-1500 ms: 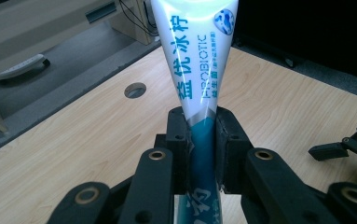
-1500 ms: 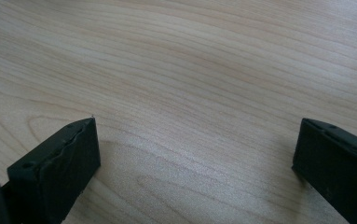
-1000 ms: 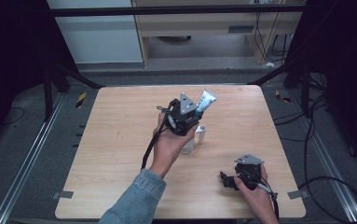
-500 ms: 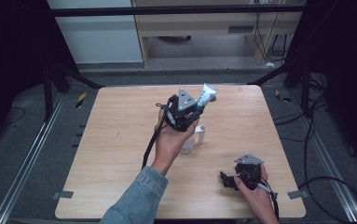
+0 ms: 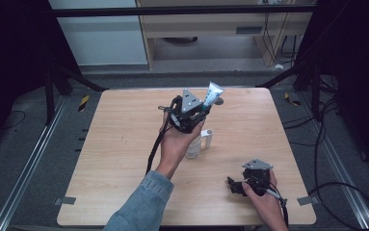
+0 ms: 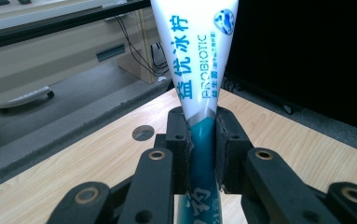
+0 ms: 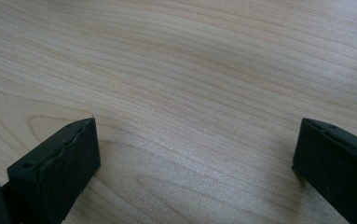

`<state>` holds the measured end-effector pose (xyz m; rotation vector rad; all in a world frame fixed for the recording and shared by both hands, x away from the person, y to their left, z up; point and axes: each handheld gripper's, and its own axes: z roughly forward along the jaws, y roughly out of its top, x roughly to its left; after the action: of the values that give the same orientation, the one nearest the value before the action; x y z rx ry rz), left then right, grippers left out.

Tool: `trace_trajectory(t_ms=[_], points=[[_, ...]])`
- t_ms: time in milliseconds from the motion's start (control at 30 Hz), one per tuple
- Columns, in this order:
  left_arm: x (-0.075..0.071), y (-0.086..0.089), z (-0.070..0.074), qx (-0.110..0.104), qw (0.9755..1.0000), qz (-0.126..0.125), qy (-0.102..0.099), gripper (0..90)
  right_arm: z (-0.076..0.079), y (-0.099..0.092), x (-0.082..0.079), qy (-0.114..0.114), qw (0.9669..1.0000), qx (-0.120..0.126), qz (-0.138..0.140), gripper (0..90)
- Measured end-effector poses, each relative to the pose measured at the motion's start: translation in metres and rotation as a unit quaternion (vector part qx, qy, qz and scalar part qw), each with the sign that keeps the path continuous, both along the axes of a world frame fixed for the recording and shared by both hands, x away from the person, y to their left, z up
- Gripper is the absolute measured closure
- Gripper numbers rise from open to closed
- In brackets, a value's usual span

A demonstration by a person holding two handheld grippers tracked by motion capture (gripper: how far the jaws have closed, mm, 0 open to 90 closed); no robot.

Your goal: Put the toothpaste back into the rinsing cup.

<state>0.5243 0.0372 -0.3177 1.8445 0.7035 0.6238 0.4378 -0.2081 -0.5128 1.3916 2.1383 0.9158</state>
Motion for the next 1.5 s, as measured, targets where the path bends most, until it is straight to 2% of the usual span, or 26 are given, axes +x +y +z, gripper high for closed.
trace_trajectory(t_ms=[367, 500, 800, 1000, 1300, 1500], points=[[0.005, 0.003, -0.006, -0.013, 0.9997, 0.004, -0.018, 77.6, 0.0, 0.0, 0.0, 0.0, 1.0, 0.0, 0.0, 0.7], [0.008, 0.004, -0.011, -0.018, 0.9997, 0.004, -0.019, 77.6, 0.0, 0.0, 0.0, -0.001, 1.0, 0.0, 0.0, 0.7], [0.01, 0.005, -0.016, -0.02, 0.9995, 0.012, -0.021, 77.6, 0.0, 0.0, 0.0, -0.001, 1.0, -0.001, 0.0, 0.7], [0.009, 0.003, -0.019, -0.021, 0.9991, 0.019, -0.032, 77.6, 0.0, 0.0, 0.0, -0.001, 1.0, -0.001, 0.0, 0.7], [0.002, 0.005, -0.031, -0.048, 0.9952, 0.059, -0.061, 77.6, 0.0, 0.0, 0.0, -0.001, 1.0, 0.0, 0.0, 0.7], [0.003, 0.005, -0.036, -0.058, 0.9946, 0.062, -0.06, 77.6, 0.0, 0.0, 0.0, -0.001, 1.0, -0.001, 0.0, 0.7]])
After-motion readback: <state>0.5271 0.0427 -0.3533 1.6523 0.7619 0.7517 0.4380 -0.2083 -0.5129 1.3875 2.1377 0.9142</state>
